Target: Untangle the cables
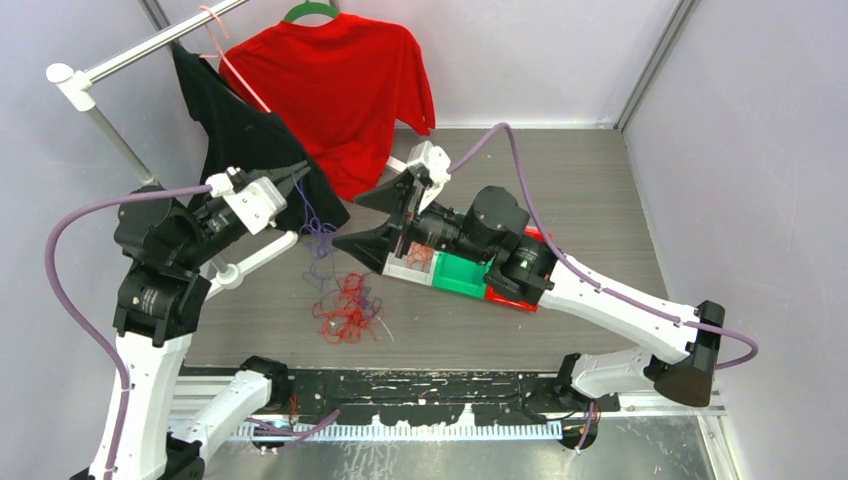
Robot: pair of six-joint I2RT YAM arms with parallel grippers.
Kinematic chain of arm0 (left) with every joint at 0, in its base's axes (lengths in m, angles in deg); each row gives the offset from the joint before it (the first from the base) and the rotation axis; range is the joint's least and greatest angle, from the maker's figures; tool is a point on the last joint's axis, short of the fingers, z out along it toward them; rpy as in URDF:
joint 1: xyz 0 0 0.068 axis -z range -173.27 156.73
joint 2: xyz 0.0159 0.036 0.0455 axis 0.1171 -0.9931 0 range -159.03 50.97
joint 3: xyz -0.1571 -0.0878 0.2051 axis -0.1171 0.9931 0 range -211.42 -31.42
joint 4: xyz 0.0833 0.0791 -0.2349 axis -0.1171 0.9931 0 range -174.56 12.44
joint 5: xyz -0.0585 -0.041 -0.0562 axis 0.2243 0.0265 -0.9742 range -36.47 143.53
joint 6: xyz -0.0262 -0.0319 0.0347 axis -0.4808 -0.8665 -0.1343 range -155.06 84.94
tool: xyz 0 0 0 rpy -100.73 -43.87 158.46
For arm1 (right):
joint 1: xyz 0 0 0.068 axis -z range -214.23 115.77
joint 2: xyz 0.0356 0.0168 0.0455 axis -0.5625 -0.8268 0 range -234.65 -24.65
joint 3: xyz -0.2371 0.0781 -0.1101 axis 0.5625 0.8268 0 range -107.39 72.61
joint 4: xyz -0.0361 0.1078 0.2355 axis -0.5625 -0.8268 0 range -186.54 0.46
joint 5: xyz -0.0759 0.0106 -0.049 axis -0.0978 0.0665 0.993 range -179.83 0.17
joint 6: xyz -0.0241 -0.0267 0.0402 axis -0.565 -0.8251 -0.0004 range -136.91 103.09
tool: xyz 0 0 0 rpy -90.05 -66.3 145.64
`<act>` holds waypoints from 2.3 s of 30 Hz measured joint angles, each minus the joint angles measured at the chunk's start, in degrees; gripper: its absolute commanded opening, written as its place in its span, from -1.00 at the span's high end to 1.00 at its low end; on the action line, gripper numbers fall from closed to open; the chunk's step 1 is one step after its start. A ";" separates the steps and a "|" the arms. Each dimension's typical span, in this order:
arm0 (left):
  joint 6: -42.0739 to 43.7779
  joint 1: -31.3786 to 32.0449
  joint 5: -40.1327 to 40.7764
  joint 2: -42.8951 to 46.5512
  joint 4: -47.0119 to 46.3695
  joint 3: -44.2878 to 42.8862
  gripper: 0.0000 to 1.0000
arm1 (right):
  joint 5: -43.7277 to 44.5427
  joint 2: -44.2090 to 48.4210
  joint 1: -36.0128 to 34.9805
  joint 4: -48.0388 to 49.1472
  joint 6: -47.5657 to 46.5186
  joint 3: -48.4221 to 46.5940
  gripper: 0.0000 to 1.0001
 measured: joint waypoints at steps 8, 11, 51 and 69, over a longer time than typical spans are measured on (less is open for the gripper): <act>1.20 0.00 -2.91 0.07 4.66 0.07 1.00 | -14.49 -6.40 5.60 9.11 8.11 -6.49 -0.69; 1.25 0.00 -3.32 0.07 5.46 0.07 1.00 | -19.06 -10.10 6.54 11.61 12.20 -7.39 -0.59; 4.61 0.00 1.86 -11.10 3.15 -11.47 1.00 | -26.60 -31.52 6.34 26.84 31.74 -3.39 0.57; 10.16 0.00 6.91 -16.09 -12.37 -27.69 1.00 | -16.17 -34.99 5.46 23.82 27.41 9.51 0.57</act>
